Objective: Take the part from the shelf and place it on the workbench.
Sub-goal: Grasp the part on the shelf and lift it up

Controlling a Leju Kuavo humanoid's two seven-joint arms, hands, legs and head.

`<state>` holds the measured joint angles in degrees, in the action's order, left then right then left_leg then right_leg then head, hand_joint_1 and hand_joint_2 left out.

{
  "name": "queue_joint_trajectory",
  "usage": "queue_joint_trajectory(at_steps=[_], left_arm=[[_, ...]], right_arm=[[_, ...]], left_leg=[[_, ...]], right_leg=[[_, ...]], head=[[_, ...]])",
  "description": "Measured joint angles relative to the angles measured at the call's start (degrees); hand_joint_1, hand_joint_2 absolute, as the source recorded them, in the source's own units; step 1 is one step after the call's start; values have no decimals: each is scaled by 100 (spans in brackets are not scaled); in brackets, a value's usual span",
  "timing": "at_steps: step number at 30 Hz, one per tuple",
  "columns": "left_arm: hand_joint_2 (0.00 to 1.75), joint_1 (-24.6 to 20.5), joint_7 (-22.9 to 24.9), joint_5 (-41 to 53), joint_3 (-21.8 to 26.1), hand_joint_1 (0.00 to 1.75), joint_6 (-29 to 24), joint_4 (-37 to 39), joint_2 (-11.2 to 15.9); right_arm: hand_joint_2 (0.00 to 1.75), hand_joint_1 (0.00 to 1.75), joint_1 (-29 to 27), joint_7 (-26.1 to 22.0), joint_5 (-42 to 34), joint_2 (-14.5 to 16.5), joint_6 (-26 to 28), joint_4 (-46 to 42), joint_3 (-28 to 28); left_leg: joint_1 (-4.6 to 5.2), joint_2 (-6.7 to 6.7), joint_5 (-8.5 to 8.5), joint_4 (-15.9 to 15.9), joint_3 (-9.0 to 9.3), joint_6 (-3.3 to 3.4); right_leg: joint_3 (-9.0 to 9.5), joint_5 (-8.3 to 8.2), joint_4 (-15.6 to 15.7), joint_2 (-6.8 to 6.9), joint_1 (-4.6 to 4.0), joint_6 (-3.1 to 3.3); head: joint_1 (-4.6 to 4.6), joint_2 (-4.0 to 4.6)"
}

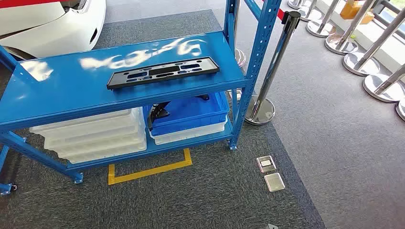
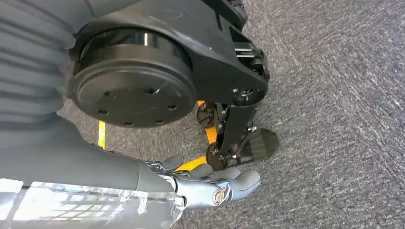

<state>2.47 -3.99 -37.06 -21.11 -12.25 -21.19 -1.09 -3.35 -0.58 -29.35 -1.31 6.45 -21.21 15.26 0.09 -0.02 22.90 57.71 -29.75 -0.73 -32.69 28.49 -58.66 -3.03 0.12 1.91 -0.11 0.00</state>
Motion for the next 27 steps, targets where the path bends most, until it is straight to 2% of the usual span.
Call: queue_joint_trajectory(at_steps=[9, 17, 27], left_arm=[[0, -170, -157, -1000, -813, 0, -373, 72, -25], [0, -367, -403, -2011, -1670, 0, -789, 156, -35], [0, -594, -737, -3191, -2666, 0, -1299, 223, -44]], right_arm=[[0, 0, 260, -92, -720, -196, 227, 101, 642], [0, 0, 918, -179, -1109, -701, 681, 104, 1337], [0, 0, 1705, -173, -998, -1388, 1336, -216, 1927]], left_leg=[[1, 0, 0, 1, -1, 0], [8, 0, -4, 7, 3, 5], [8, -1, -6, 14, 0, 8]], right_leg=[[1, -2, 0, 0, 2, -1], [6, -7, 0, 2, 9, -8], [9, -15, -2, 8, 13, -18]], head=[[0, 0], [0, 0], [-1, 0]])
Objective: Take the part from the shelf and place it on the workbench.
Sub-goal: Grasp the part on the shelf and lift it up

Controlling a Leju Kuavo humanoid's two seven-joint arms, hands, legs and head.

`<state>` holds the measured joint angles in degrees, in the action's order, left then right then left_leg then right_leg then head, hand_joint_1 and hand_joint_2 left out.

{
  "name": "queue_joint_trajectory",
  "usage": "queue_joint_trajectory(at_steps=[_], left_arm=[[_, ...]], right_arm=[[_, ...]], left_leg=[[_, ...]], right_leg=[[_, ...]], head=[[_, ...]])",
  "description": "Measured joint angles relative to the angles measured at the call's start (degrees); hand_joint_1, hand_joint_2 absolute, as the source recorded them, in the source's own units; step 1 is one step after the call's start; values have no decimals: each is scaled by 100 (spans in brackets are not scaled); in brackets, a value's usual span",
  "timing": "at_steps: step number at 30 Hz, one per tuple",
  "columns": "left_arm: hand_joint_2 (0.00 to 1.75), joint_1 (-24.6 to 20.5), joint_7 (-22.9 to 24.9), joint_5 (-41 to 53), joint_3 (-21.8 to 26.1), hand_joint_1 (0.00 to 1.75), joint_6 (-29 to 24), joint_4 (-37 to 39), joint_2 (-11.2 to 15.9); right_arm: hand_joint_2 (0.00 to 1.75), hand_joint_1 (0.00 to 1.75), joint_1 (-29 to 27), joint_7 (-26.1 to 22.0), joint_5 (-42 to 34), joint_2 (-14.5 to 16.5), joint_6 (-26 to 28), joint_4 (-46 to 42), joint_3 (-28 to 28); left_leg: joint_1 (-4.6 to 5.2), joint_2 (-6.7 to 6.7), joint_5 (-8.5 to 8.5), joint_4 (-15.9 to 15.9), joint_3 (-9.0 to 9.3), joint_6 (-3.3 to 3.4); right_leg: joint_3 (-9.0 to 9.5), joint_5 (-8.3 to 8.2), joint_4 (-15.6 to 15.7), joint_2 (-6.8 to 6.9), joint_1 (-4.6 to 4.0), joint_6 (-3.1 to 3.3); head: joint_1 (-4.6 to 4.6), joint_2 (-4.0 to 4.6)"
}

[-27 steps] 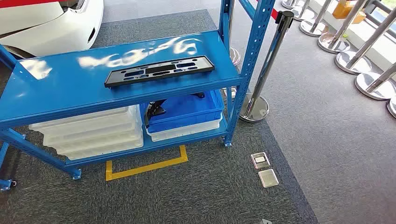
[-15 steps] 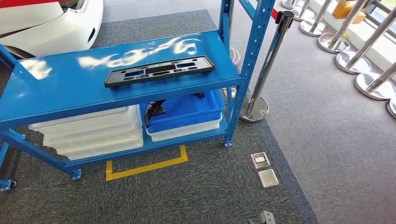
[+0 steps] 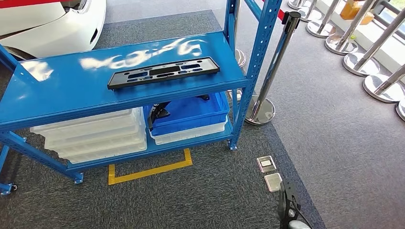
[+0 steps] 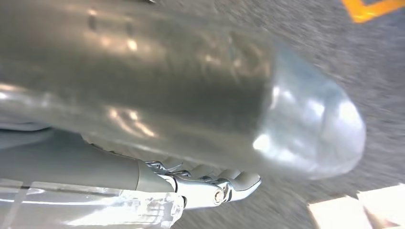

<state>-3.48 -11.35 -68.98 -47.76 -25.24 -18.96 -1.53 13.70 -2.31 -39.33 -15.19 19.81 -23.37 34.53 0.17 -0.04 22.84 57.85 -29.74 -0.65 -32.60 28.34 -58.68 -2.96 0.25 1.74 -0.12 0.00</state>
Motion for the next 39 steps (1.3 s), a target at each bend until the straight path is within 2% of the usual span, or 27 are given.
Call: queue_joint_trajectory(at_steps=[8, 21, 29, 39], left_arm=[[0, -116, -203, -465, -588, 0, -250, 40, -10], [0, -242, -341, -785, -1279, 0, -524, 104, -46], [0, -299, -368, -850, -1578, 0, -606, 137, -63], [0, -341, -334, -846, -1844, 0, -658, 171, -88]], right_arm=[[0, 0, 908, 264, 914, -361, 277, -633, 271], [0, 0, 2035, 663, 3285, -404, 609, -1678, 608], [0, 0, 2790, 797, 4670, -123, 268, -2166, 991], [0, 0, 3685, 1158, 6080, 434, -594, -2415, 1678]], left_leg=[[0, -3, -14, 3, 0, 15], [0, -17, -20, 3, -4, 14], [-2, -20, -25, 3, -5, 11], [-3, -33, -31, 3, -8, 4]], right_leg=[[1, -9, -1, 9, 0, -8], [0, -11, -6, 16, 0, -10], [-1, -13, -8, 22, -2, -8], [-1, -14, -11, 35, -4, -6]], head=[[2, 0], [0, 0], [-1, 0], [1, 0]])
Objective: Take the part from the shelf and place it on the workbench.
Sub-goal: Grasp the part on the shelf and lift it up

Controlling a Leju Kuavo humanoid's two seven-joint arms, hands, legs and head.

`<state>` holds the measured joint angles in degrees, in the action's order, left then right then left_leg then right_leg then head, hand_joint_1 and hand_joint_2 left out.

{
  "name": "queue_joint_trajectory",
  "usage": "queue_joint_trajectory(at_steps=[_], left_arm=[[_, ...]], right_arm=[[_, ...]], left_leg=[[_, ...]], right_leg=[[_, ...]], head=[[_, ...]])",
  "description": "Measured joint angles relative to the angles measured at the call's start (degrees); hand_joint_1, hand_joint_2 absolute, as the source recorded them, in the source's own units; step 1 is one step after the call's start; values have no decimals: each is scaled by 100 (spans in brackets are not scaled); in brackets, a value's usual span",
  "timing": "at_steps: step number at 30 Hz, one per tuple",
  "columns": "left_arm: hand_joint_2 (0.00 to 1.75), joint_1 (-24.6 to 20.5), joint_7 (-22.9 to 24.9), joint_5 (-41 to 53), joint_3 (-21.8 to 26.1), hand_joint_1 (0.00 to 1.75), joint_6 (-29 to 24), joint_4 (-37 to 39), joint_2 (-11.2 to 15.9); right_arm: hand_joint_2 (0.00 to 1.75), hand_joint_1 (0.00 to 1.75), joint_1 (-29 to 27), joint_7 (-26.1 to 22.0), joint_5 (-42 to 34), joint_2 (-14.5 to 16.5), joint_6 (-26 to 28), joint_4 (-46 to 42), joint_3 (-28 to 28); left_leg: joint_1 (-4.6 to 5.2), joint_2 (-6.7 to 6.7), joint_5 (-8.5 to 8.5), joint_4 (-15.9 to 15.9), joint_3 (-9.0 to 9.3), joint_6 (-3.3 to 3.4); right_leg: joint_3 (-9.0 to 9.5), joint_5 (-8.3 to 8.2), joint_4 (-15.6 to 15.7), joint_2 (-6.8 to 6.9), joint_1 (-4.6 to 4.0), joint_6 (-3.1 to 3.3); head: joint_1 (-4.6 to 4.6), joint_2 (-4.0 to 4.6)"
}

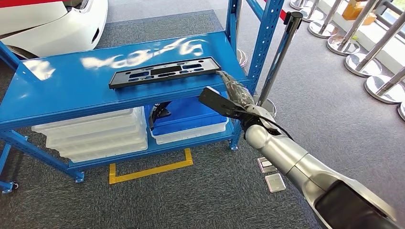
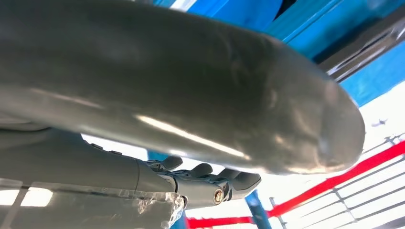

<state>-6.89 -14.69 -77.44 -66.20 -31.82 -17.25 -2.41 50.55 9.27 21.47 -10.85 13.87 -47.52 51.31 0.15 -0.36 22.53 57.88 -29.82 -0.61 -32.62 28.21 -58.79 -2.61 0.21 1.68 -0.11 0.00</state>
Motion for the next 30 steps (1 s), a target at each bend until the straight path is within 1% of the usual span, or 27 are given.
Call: queue_joint_trajectory(at_steps=[6, 12, 15, 18, 23, 30], left_arm=[[0, -16, 114, 54, -158, 0, -1, 17, -10], [0, -21, 263, 114, -275, 0, 25, 18, -10], [0, -22, 377, 128, -311, 0, 64, 18, -10], [0, -20, 573, 130, -343, 0, 145, 19, -10], [0, -22, 738, 154, -419, 0, 226, 24, -10], [0, -27, 870, 217, -471, 0, 342, 28, -10]], right_arm=[[0, 0, 503, 275, 714, 289, -663, 54, 525], [0, 0, 787, 370, 1295, 518, -1396, 376, 970], [0, 0, 893, 411, 1560, 598, -1761, 635, 1210], [0, 0, 959, 504, 1749, 614, -2034, 871, 1364], [0, 0, 1027, 569, 1823, 597, -2134, 1175, 1506], [0, 0, 1044, 505, 1961, 574, -2028, 1297, 1607]], left_leg=[[1, -1, 0, 1, -1, 0], [1, -3, 0, 1, -2, -1], [2, -3, 0, 3, -1, -1], [2, -3, 0, 6, -2, -1], [2, -2, 0, 9, -2, -1], [2, -2, 0, 11, -2, -1]], right_leg=[[-2, 0, 1, 1, 0, 1], [-3, 0, 1, 2, 1, 1], [-3, 0, 1, 2, 1, 1], [-4, -1, 2, 2, 1, 1], [-4, -1, 2, 0, 1, 1], [-4, -2, 2, 0, 1, 1]], head=[[-3, 0], [-1, 0], [1, 0], [1, 0], [-3, 0], [-2, 0]])
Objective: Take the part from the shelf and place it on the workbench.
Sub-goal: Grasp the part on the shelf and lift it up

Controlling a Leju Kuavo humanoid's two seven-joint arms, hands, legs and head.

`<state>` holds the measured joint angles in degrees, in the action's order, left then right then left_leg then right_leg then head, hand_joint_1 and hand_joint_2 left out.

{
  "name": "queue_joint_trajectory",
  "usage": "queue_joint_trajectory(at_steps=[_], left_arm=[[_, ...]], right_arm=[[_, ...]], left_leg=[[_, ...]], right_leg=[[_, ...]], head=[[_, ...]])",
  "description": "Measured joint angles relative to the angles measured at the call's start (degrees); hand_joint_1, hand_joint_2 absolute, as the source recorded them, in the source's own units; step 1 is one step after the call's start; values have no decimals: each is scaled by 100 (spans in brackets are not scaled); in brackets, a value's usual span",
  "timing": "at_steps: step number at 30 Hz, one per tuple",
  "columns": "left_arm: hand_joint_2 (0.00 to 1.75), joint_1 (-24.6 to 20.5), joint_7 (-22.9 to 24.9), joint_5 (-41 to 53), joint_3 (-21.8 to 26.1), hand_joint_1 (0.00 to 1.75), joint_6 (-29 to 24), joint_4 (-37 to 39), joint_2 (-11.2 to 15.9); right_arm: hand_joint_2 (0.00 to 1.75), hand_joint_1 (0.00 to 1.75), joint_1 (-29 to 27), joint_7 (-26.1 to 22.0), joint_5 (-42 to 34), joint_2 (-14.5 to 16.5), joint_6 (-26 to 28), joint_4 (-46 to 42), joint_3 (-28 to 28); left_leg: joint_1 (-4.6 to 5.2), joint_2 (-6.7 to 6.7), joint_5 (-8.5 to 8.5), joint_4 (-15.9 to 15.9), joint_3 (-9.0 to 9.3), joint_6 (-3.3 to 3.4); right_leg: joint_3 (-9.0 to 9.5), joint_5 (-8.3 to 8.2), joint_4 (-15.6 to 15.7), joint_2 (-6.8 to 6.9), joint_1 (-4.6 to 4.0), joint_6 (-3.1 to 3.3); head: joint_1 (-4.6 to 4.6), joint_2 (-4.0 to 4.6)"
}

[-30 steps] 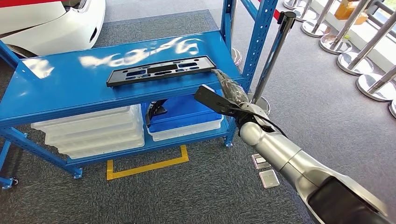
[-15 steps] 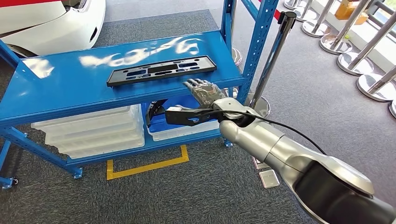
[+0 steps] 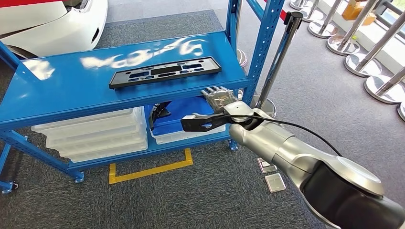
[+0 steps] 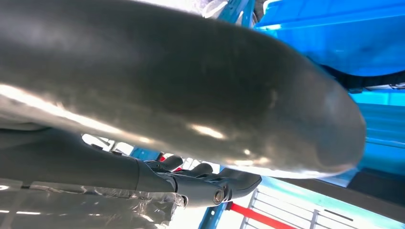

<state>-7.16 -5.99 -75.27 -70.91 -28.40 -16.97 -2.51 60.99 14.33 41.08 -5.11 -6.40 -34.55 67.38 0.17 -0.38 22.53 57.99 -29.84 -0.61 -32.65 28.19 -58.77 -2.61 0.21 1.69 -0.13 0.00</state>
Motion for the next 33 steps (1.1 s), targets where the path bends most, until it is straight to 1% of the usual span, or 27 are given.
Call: queue_joint_trajectory(at_steps=[6, 11, 16, 25, 33], left_arm=[[0, -17, 55, 71, -86, 0, -50, 4, 0], [0, -22, 60, 143, -123, 0, -56, 7, 0], [0, -24, 57, 210, -155, 0, -40, 7, 0], [0, -46, 56, 271, -257, 0, -42, 7, 0], [0, -63, 139, 211, -261, 0, -83, 9, 0]], right_arm=[[0, 0, 0, -298, 209, 10, 330, -36, 67], [0, 0, 0, -498, 237, 62, 484, -300, 101], [0, 0, -1, -669, 272, 134, 519, -584, 131], [0, 0, -18, -892, 276, 377, 444, -1063, 199], [0, 0, -114, -1098, 263, 585, 281, -1152, 291]], left_leg=[[-1, 0, 0, 0, 0, 0], [-1, 0, -1, 0, 0, -1], [-1, 0, -1, -1, -1, -1], [-1, 0, -2, -1, 0, -2], [0, 0, -2, 0, 0, -2]], right_leg=[[1, 0, -1, 0, 0, 0], [1, -1, -2, 0, -1, 0], [1, -1, -2, -2, -1, 0], [1, -1, -3, -2, -2, 1], [1, -1, -2, -2, -2, 1]], head=[[0, 0], [0, 0], [-3, 0], [-1, 0], [-3, 0]])
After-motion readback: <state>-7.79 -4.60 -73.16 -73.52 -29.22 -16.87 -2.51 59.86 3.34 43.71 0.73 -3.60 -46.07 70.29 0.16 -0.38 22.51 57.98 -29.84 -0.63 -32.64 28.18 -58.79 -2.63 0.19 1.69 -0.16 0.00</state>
